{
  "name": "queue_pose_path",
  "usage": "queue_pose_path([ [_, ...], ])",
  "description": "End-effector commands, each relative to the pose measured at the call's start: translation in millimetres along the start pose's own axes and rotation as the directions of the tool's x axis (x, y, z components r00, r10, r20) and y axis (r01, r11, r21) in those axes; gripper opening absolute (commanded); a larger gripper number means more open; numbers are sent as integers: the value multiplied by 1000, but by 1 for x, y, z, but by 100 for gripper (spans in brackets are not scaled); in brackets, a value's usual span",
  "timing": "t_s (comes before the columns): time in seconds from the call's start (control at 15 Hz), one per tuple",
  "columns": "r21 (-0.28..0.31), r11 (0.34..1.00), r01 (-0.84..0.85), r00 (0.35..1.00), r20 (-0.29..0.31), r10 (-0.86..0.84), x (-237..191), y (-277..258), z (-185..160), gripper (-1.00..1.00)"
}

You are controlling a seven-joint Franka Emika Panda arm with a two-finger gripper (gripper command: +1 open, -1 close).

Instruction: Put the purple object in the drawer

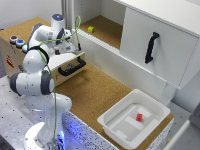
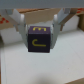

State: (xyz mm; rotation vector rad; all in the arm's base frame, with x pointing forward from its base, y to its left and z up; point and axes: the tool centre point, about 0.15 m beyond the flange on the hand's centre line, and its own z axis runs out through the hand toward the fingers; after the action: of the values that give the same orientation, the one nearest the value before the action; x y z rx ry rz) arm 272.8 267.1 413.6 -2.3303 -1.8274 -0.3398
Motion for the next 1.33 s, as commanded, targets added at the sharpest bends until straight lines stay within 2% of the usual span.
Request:
queue_pose_path([
  [0.0, 52, 980, 193, 981, -48, -190, 19, 11, 41, -100],
  [0.2, 71, 968, 239, 969, -76, -234, 31, 17, 60, -100],
  [0.6, 79, 933, 352, 935, -83, -346, 37, 29, 101, -100],
  [0.93, 98, 933, 346, 936, -97, -337, 34, 37, 108, -100],
  [1.0, 99, 931, 350, 935, -102, -341, 33, 36, 104, 100],
  [1.27, 109, 921, 374, 925, -112, -362, 23, 37, 75, 100],
])
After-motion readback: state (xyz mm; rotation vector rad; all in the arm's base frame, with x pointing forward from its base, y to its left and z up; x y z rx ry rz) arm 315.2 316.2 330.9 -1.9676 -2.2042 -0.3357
